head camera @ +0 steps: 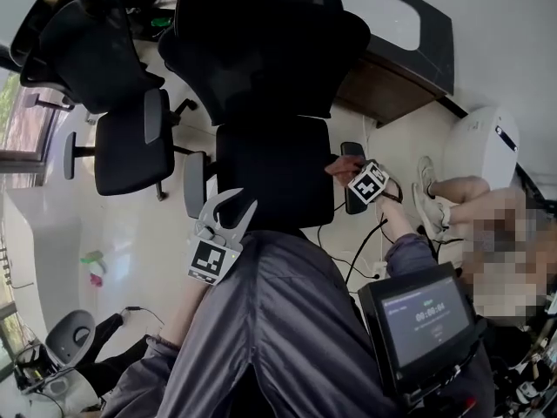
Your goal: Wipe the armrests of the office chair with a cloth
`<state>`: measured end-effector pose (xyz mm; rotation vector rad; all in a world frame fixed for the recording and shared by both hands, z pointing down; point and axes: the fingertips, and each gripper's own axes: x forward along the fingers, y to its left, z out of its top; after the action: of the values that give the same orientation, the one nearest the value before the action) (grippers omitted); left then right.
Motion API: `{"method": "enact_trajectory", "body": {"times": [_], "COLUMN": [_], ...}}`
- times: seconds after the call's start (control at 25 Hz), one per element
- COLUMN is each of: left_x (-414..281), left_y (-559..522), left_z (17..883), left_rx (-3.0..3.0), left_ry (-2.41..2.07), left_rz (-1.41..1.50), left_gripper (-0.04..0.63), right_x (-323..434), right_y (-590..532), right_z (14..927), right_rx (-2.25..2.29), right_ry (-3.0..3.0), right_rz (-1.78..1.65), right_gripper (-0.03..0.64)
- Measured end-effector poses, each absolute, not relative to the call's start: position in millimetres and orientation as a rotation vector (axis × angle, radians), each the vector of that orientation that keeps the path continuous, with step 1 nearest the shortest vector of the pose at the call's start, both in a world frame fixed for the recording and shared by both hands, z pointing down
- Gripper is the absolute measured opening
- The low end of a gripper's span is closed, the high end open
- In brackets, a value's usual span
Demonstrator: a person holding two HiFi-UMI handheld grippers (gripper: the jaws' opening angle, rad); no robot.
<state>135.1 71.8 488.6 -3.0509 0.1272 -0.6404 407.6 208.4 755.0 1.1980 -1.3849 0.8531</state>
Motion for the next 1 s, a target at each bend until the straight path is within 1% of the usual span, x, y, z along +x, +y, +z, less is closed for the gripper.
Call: {"method": "enact_trajectory", "body": {"times": [0.24, 0.44, 0.6, 0.88, 1.0], "left_x": [116.9, 119.7, 129.3, 139.2, 144.6], "left_y": [61.2, 60.7, 60.3, 73.1, 71.8], "left_z": [485.3, 486.7, 490.3, 487.7, 489.6], "left_rx": [-3.049, -3.057, -3.055, -3.054, -3.056], "left_ry": [0.223, 0.194, 0.127, 0.019, -0.004], "left_rz": [-0.669, -0.666, -0.651, -0.628, -0.624], "left_gripper": [0.118, 0.117, 0.117, 0.117, 0.117], "right_x": [442.9, 439.8, 417.0, 356.8, 331.7], "right_y": [144.8, 162.7, 187.8, 258.7, 272.3], "right_z": [746.2, 753.1, 753.6, 749.8, 751.8], "right_rx": [1.296, 1.274, 1.279, 1.255, 1.243], "right_ry": [-1.35, -1.335, -1.361, -1.37, -1.421], "right_rz": [0.738, 0.784, 0.824, 0.887, 0.918], "right_gripper": [0.063, 0.061, 0.061, 0.061, 0.061]}}
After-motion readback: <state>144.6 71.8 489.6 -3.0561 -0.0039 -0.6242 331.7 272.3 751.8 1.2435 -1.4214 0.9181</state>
